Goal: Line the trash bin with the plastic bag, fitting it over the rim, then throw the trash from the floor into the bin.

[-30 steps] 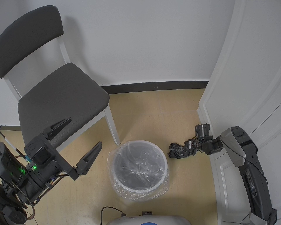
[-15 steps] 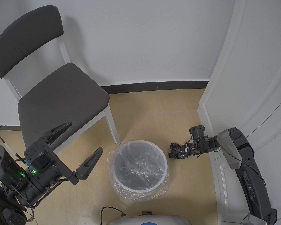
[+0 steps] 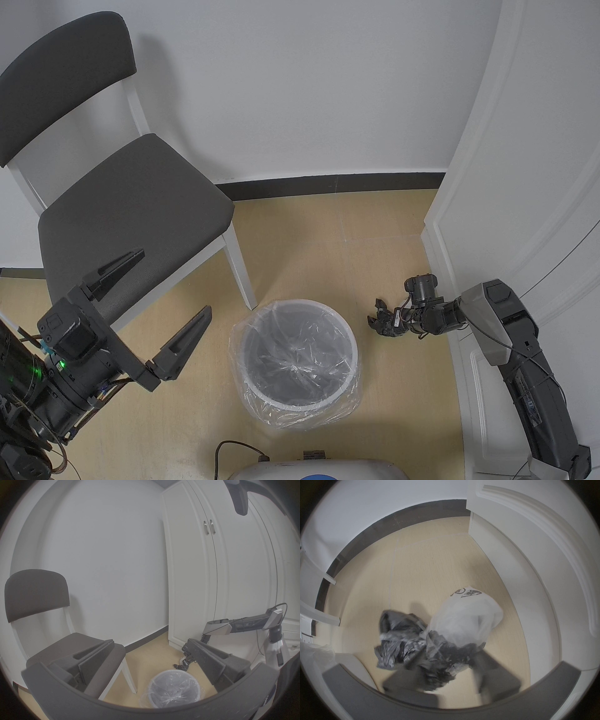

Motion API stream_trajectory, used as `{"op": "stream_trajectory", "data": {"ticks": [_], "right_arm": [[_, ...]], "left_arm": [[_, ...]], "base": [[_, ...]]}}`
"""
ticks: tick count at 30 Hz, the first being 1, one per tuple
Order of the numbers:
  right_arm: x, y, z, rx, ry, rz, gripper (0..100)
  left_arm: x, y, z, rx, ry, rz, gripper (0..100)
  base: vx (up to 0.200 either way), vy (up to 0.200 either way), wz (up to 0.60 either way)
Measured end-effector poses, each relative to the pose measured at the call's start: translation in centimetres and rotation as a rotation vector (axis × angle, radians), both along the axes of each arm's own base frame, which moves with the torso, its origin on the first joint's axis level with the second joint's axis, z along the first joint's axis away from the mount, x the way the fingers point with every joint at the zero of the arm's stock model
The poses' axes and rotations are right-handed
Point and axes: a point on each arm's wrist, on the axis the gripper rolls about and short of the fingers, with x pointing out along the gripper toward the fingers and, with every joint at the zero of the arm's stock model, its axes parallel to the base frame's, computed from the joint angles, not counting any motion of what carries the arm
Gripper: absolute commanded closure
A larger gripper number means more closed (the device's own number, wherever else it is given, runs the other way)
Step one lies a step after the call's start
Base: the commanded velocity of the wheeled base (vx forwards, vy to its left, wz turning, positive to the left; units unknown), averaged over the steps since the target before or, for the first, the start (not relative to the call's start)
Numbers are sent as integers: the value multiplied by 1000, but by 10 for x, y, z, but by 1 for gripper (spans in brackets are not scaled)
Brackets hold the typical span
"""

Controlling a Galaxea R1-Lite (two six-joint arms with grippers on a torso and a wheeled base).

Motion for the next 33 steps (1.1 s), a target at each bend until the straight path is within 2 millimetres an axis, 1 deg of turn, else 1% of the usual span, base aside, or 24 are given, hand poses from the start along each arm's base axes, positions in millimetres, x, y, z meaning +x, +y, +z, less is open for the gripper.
{"op": "stream_trajectory", "data": {"ticks": [5, 8, 11, 16, 19, 21, 23, 25, 26, 27, 29, 30, 33], "right_arm": [[0, 1, 10, 9, -16, 12, 100], [-3, 2, 23, 24, -46, 19, 100], [-10, 6, 42, 42, -103, 37, 100], [-35, 21, 94, 54, -236, 112, 100], [-59, 35, 127, 44, -311, 179, 100], [-79, 44, 149, 34, -365, 229, 100], [-101, 54, 167, 22, -416, 281, 100], [-123, 64, 181, 14, -463, 335, 100], [-132, 68, 185, 12, -479, 357, 100], [-147, 75, 190, 9, -504, 393, 100], [-169, 83, 195, 4, -535, 446, 100], [-185, 89, 196, 2, -552, 482, 100], [-221, 101, 195, 6, -614, 572, 100]], "left_arm": [[-2, -1, 2, -3, -12, -12, 0], [-3, -2, 3, 6, -26, -14, 0], [-4, -2, 3, 14, -35, -15, 0], [-5, -2, 3, 25, -42, -18, 0], [-6, -2, 2, 32, -43, -27, 0], [-6, -2, 2, 35, -44, -33, 0], [-7, -2, 2, 38, -45, -40, 0], [-8, -1, 2, 40, -48, -45, 0], [-8, -1, 2, 40, -49, -47, 0], [-8, -1, 2, 40, -51, -51, 0], [-9, 0, 3, 40, -56, -57, 0], [-10, 0, 3, 40, -59, -59, 0], [-12, 1, 4, 39, -69, -73, 0]], "base": [[0, 0, 0], [0, 0, 0], [0, 0, 0], [0, 0, 0], [0, 0, 0], [0, 0, 0], [0, 0, 0], [0, 0, 0], [0, 0, 0], [0, 0, 0], [0, 0, 0], [0, 0, 0], [0, 0, 0]]}}
